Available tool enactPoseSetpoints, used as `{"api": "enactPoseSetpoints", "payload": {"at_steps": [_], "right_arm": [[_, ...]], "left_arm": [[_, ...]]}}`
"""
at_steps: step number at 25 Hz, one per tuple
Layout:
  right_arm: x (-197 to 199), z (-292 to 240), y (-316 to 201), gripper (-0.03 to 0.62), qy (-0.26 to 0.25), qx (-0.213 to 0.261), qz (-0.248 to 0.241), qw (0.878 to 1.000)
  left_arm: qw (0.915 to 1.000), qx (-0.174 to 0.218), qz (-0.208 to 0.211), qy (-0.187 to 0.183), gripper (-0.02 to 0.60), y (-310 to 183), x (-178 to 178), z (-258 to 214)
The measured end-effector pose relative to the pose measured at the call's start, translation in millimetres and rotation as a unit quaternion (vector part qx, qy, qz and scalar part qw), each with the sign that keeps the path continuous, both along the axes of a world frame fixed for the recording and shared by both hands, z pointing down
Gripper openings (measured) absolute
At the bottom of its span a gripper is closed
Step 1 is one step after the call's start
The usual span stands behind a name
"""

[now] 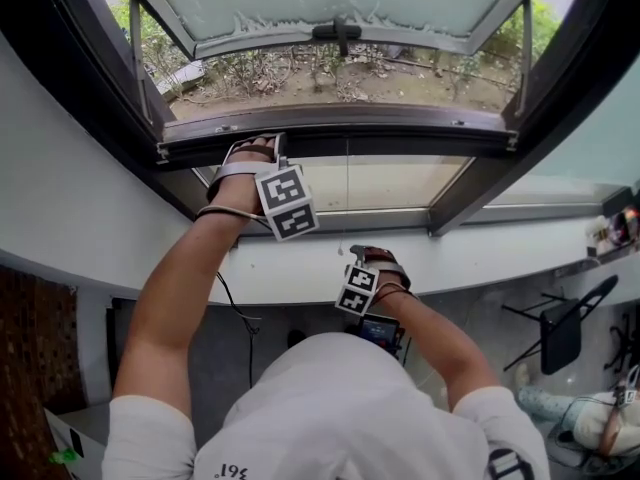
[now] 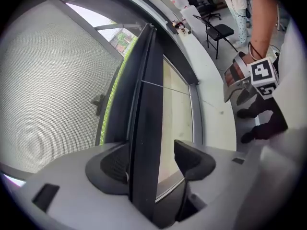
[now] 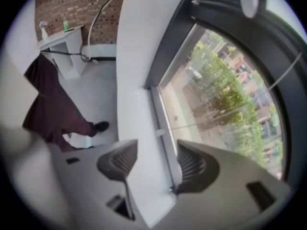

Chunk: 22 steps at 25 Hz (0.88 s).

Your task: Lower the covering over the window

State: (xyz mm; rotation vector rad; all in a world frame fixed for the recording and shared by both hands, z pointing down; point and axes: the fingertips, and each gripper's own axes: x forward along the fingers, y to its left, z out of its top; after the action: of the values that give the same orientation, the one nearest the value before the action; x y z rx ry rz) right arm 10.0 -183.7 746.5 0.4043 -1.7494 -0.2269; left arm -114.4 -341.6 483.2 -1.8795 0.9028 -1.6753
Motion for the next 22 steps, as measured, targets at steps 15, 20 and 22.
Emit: {"api": "enactPoseSetpoints", "payload": {"at_steps": [15,20,22], "right_arm": [[79.1,-273.4,-161.0,0.261,-0.030,0.336,0.020,0.941],[95.6,-284.2,-183.2,0.262,0.021,0.336,0.016,0.942],[101.1,-279.7,-188.7,0.261,0.043,0.327,0.013,0.944]], "left_arm": [[1.0000,0.000,0.005,0.008,0.287,-0.3,1.4,0.0],[1.0000,0.001,0.003,0.007,0.287,-0.5,0.8,0.4],[1.0000,0.002,0.003,0.007,0.287,0.1,1.0,0.2]]}}
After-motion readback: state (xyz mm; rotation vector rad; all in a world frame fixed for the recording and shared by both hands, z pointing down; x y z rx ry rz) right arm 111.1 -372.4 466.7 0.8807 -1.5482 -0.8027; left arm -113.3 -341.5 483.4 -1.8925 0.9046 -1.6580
